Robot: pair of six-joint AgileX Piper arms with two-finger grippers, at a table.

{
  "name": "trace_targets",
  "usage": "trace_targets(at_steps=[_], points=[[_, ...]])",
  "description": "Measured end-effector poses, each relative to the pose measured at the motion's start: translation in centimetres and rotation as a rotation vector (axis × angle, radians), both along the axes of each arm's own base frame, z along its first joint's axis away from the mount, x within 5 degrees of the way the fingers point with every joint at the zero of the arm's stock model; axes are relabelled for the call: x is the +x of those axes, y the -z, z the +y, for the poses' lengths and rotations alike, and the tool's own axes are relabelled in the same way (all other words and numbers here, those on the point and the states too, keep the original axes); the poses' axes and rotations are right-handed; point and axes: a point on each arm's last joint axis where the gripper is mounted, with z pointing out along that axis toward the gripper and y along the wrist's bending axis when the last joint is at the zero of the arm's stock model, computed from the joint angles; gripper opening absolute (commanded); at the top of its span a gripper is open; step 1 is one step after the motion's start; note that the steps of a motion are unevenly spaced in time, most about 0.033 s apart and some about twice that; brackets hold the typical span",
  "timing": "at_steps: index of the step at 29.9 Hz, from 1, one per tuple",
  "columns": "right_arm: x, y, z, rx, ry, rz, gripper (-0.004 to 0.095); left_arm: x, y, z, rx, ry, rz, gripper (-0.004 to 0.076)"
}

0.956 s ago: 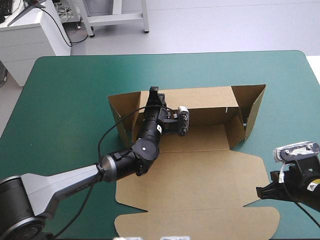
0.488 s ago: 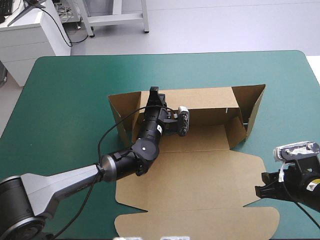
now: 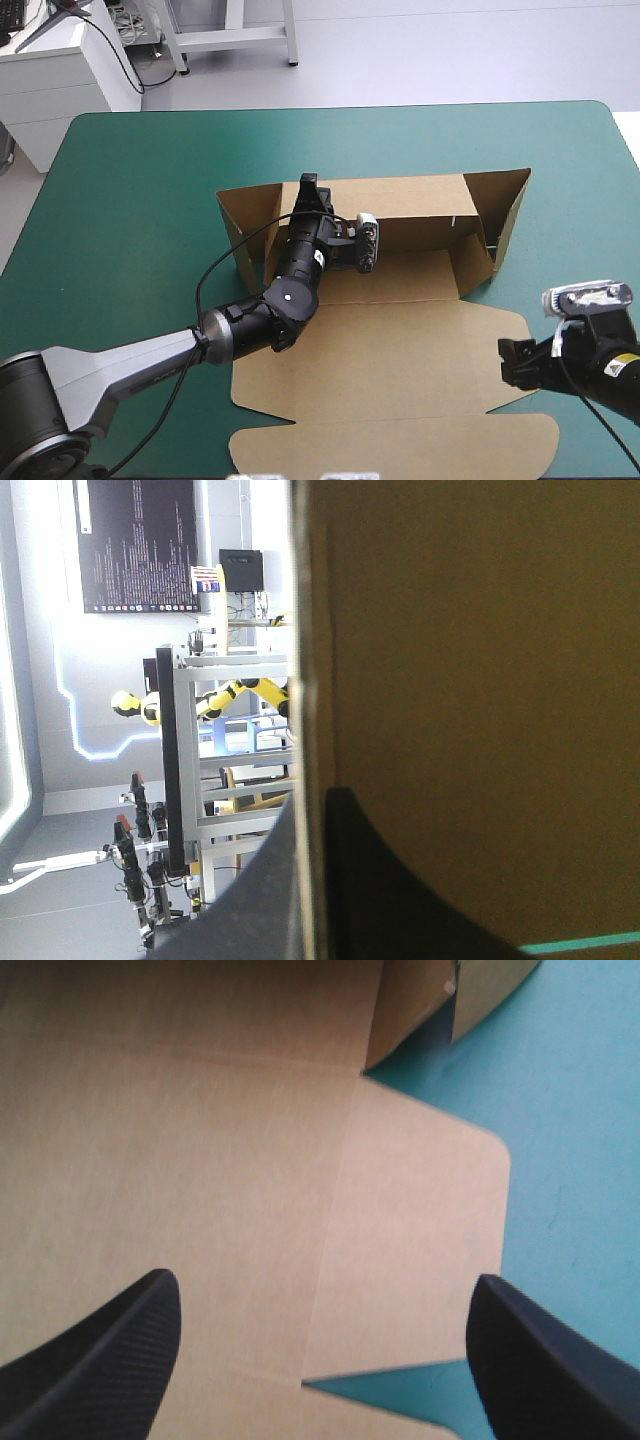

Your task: Fold the box

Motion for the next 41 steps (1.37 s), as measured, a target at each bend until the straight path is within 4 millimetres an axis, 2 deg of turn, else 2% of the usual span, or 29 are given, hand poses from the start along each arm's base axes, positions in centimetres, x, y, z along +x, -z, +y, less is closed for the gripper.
trace_targets(at_steps=[5,9,13,22,27,31,37,41], points=[[1.4,-2.8,-0.3,0.029,0.059,-0.139,0.0624,-0.2,0.1,-0.1,0.01,0.003,-0.003,-0.0008],[3.0,-5.0,-0.5,0.028,0.066,-0.178,0.0617,-0.4,0.5,-0.4,0.034,-0.005,-0.012,-0.0009],[5.0,-6.2,-0.7,0.017,0.067,-0.175,0.0616,-0.4,1.4,-0.9,0.08,-0.027,-0.037,-0.0008],[10.6,-9.0,-1.5,-0.012,0.067,-0.211,0.0617,-1.0,1.6,-1.4,0.1,-0.047,-0.062,-0.0008],[14.7,-10.7,-2.0,-0.024,0.066,-0.239,0.0616,-1.2,1.6,-1.5,0.103,-0.059,-0.069,-0.0008],[18.7,-10.5,-2.4,-0.026,0.064,-0.212,0.0618,-1.3,1.6,-1.5,0.103,-0.061,-0.07,-0.0008],[24.6,-8.1,-3.0,-0.024,0.052,-0.141,0.0617,-1.2,1.7,-1.5,0.104,-0.063,-0.07,-0.0008],[27.2,-6.2,-3.0,-0.009,0.021,-0.095,0.0616,-1.2,1.7,-1.5,0.105,-0.064,-0.071,-0.0008]])
